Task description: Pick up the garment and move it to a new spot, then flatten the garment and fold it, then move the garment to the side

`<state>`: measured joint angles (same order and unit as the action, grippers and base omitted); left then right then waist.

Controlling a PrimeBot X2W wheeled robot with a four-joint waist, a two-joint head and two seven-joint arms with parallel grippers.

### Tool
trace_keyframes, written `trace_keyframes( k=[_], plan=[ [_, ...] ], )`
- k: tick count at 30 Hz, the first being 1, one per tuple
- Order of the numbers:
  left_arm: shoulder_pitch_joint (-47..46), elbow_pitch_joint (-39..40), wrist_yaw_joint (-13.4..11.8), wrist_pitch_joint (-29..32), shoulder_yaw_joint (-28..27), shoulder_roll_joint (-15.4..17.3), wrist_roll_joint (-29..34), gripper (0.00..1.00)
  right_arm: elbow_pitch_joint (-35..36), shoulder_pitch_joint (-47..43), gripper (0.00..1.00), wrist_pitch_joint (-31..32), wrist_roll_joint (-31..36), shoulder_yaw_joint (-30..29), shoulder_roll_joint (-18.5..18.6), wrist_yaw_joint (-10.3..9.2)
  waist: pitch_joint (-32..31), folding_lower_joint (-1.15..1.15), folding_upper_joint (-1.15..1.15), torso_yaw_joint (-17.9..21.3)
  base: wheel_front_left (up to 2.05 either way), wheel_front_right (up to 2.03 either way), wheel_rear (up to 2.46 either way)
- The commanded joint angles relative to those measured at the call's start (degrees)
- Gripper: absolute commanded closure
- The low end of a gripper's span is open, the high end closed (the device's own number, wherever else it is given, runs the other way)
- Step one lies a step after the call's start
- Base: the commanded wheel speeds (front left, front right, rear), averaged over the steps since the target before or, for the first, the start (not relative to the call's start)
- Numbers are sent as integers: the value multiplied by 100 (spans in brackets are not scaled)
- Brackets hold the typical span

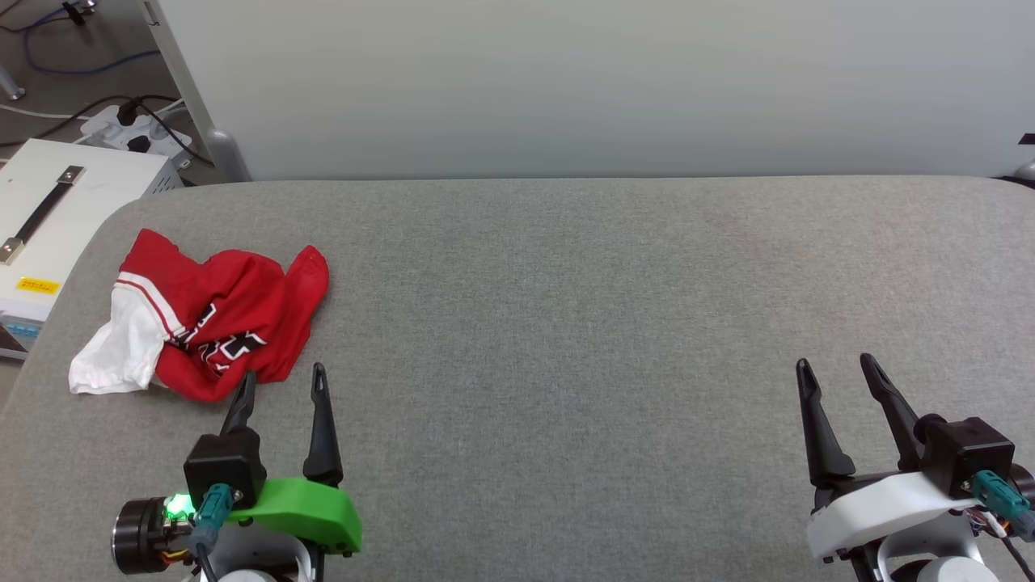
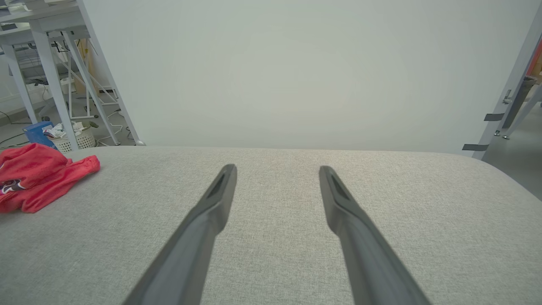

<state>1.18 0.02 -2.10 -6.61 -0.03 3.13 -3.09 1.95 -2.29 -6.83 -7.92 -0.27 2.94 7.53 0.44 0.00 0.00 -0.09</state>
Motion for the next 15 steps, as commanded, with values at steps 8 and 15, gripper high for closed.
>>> trace_keyframes(
  k=[8,15],
  plan=[
    [92,-40,-35,-157,-2,-13,-107,0,56,-92,0,-144,-69,18,-3,-2,17,0,0,6,0,0,0],
    [95,-57,-72,-244,3,-15,-132,0,53,-124,0,-230,-113,10,-3,-3,34,0,0,2,0,0,0]
  ],
)
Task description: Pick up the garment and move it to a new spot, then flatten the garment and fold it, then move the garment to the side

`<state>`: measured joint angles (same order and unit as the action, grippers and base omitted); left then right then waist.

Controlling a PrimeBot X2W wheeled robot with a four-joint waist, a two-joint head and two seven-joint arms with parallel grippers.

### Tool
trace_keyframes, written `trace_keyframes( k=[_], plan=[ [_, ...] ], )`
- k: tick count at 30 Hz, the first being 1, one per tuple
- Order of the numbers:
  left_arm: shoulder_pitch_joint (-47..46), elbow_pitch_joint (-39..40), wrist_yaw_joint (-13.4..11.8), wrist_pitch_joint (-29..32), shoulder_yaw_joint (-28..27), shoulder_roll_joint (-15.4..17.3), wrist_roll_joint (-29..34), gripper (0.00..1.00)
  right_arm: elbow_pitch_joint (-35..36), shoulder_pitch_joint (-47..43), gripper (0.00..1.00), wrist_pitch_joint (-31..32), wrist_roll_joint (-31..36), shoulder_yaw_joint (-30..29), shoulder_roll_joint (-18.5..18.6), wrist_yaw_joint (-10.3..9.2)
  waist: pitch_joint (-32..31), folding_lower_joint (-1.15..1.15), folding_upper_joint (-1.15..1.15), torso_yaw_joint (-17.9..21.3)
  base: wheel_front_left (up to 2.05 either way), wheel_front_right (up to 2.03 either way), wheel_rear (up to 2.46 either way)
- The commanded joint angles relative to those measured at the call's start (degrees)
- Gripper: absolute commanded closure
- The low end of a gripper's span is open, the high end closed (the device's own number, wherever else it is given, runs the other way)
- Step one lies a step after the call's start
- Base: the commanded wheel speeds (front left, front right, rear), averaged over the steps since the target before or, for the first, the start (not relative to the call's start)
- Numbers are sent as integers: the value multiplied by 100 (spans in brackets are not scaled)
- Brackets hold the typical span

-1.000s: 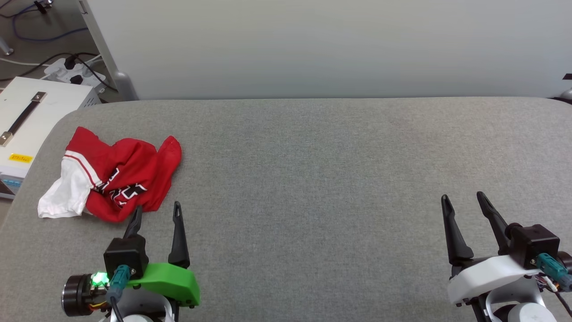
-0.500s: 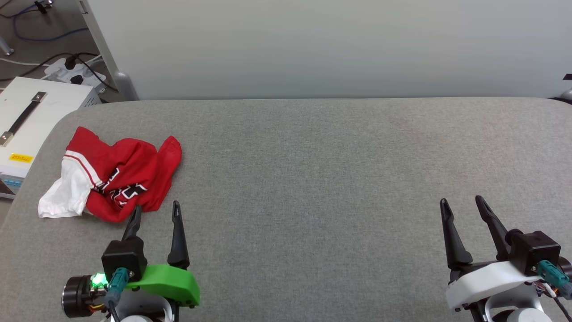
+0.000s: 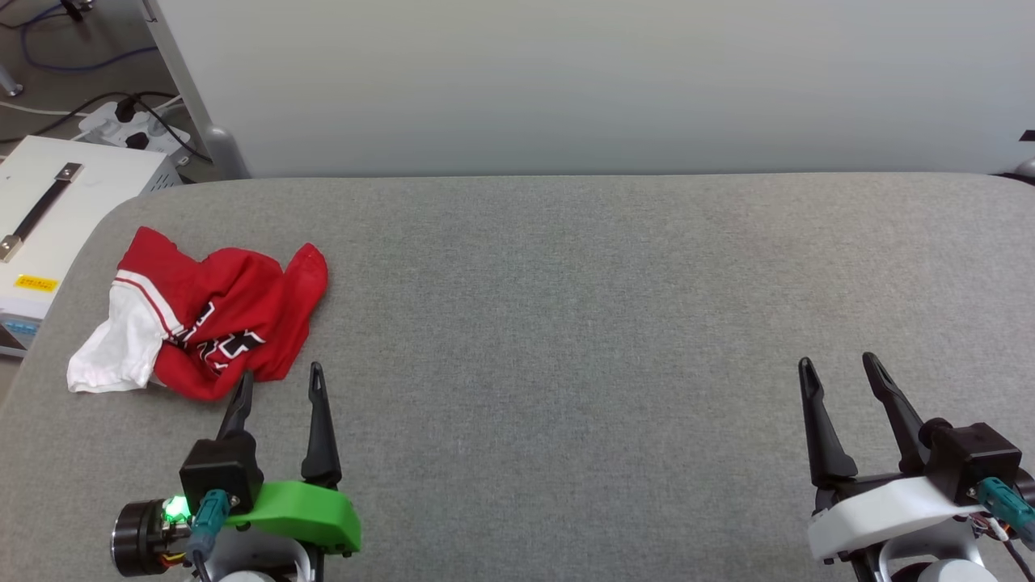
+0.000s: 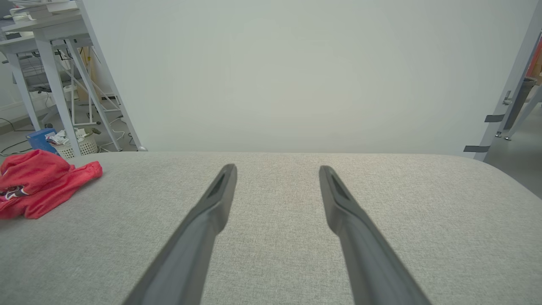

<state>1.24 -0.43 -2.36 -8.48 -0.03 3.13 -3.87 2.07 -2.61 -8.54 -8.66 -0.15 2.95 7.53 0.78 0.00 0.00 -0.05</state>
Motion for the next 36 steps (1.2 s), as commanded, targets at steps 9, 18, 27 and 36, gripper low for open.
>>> trace_keyframes(
  k=[9,18,27,36],
  plan=[
    [94,-33,-91,-162,22,-16,-84,0,23,-121,0,-162,-52,16,-5,-3,19,0,0,-7,0,0,0],
    [77,-46,-143,-269,28,-18,-113,0,45,-140,0,-268,-76,16,-5,-3,67,0,0,-40,0,0,0],
    [29,-72,-200,-377,-40,-20,-207,0,98,-131,0,-374,-26,120,-6,-3,199,0,0,-395,0,0,0],
    [-88,-116,-192,-482,-222,-22,-383,0,170,-78,0,-478,39,171,-7,-4,354,0,0,-1004,0,0,0]
  ],
)
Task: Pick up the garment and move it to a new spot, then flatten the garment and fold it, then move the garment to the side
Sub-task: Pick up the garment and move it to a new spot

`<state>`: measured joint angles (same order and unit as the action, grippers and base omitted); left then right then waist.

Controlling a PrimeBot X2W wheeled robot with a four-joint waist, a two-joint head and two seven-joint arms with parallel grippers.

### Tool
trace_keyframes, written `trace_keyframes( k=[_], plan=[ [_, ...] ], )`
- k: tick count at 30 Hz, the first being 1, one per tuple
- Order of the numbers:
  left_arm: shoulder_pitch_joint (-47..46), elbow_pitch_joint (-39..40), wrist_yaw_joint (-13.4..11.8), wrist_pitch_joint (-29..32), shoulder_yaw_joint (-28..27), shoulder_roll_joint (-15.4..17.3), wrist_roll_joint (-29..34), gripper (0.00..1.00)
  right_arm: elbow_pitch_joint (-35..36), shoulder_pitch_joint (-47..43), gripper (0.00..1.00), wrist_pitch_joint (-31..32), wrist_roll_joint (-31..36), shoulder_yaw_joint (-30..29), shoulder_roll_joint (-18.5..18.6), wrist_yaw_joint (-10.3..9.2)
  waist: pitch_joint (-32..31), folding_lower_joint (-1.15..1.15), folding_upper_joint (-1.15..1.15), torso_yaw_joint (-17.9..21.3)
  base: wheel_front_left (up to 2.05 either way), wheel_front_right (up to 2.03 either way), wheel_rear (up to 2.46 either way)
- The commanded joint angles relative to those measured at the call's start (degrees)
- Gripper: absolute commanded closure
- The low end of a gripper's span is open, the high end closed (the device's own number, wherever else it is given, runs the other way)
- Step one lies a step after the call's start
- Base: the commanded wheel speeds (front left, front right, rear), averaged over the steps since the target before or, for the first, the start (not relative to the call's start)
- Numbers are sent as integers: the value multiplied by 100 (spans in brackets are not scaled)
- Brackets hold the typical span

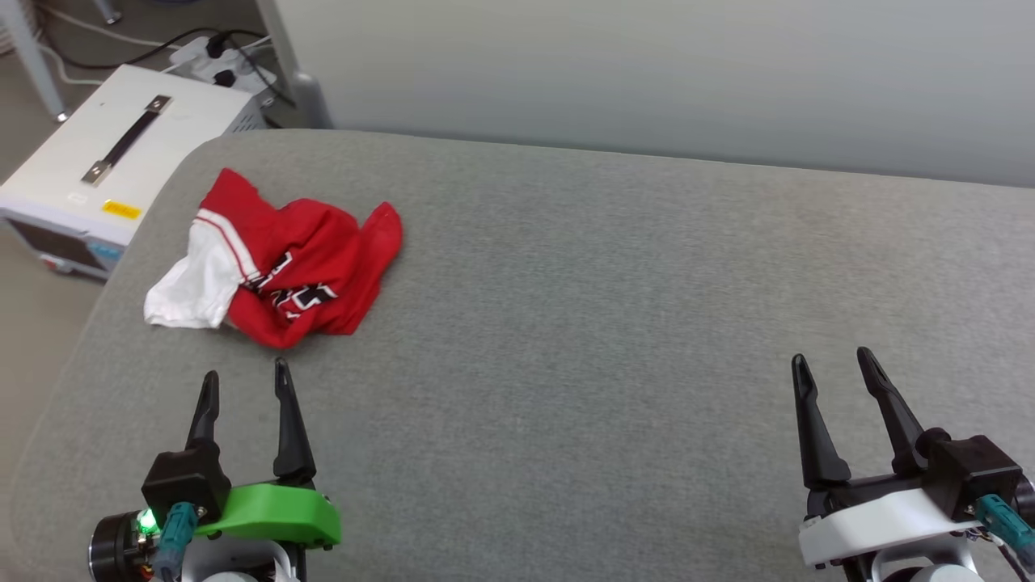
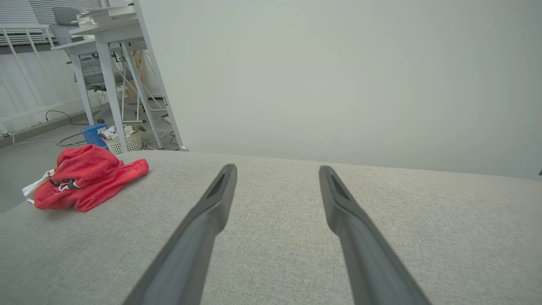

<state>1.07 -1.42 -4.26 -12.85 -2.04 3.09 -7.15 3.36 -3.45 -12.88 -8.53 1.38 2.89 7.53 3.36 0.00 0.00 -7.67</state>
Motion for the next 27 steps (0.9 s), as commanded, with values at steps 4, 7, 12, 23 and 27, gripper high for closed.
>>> trace_keyframes(
  k=[4,7,12,23,27],
  plan=[
    [-73,-29,5,-92,-88,-19,-133,0,68,14,0,-91,78,83,-1,-4,133,0,0,-557,0,0,0],
    [-85,-39,9,-129,-132,-20,-208,0,106,21,0,-127,105,124,-1,-4,178,0,0,-825,0,0,0],
    [-75,-72,-2,-187,-205,-21,-335,0,141,34,0,-184,170,238,-2,-4,214,0,0,-1238,0,0,0],
    [-53,-171,57,-215,-371,-22,-504,0,149,55,0,-212,220,308,-2,-4,243,0,0,-1771,0,0,0],
    [-51,-196,77,-215,-394,-22,-529,0,145,48,0,-212,220,302,-2,-4,233,0,0,-1800,0,0,0]
  ],
)
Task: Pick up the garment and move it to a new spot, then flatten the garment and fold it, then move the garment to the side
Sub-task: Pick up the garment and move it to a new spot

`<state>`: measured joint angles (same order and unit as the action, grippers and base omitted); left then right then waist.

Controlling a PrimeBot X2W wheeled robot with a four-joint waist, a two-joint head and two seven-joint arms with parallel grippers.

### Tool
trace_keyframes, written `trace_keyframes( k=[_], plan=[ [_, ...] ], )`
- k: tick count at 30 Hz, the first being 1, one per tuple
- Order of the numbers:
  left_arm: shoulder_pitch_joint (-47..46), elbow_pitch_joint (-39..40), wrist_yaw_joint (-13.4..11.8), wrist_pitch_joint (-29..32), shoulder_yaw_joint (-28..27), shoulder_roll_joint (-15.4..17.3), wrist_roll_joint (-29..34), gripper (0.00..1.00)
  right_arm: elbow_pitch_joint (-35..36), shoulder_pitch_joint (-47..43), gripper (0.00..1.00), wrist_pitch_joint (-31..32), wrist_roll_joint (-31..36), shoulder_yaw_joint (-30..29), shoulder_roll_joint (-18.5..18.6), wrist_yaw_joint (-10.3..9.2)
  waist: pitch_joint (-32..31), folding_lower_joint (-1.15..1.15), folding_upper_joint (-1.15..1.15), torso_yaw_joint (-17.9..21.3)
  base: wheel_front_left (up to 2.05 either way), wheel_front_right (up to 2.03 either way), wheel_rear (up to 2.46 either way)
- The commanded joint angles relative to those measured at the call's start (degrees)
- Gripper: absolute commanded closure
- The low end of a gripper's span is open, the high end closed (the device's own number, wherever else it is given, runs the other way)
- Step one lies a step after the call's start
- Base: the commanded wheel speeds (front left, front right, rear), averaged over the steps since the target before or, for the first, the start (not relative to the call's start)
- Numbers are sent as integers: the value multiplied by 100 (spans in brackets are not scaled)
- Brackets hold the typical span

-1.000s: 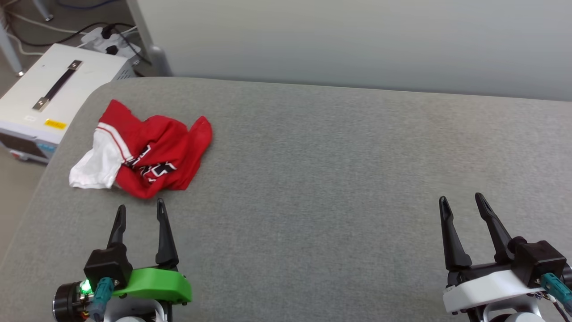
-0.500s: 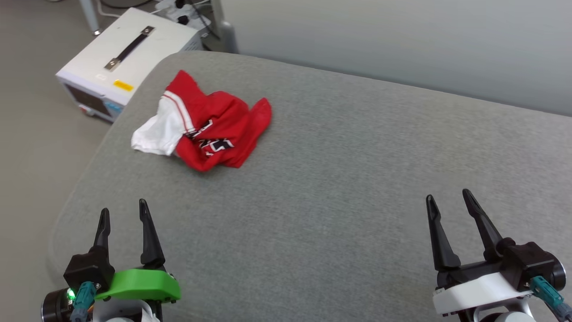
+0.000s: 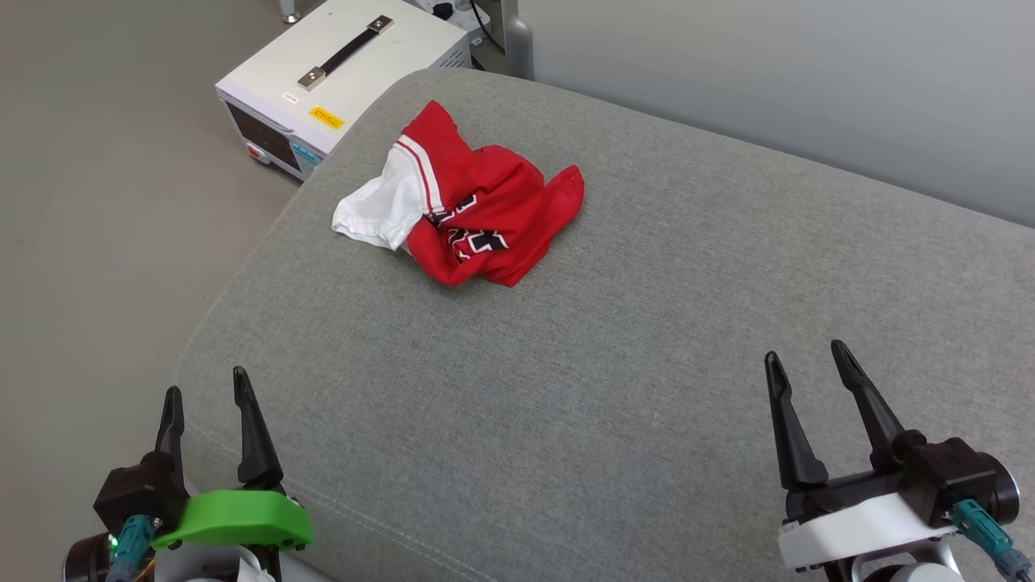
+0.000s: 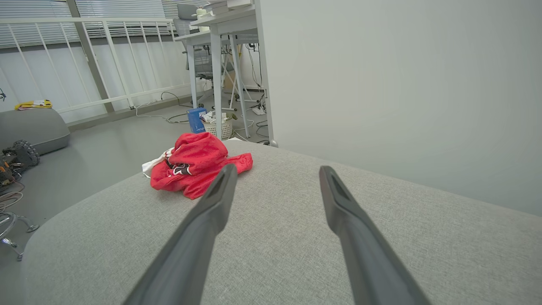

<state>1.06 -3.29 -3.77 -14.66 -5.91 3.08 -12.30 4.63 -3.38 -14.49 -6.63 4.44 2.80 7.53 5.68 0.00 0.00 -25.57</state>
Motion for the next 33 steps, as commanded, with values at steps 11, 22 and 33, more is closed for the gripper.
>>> trace_keyframes(
  k=[11,22,33],
  plan=[
    [-1192,-443,681,-34,-459,219,106,0,77,175,0,-51,101,1,72,-4,228,0,0,209,0,0,0],
    [-3812,-1536,1116,648,83,1412,-428,0,356,710,0,-51,184,-114,367,-4,1135,0,0,730,0,0,0],
    [-5530,-1786,1125,3853,2140,2889,-2639,0,512,1066,0,-51,191,-238,467,-4,1873,0,0,1192,0,0,0]
  ],
)
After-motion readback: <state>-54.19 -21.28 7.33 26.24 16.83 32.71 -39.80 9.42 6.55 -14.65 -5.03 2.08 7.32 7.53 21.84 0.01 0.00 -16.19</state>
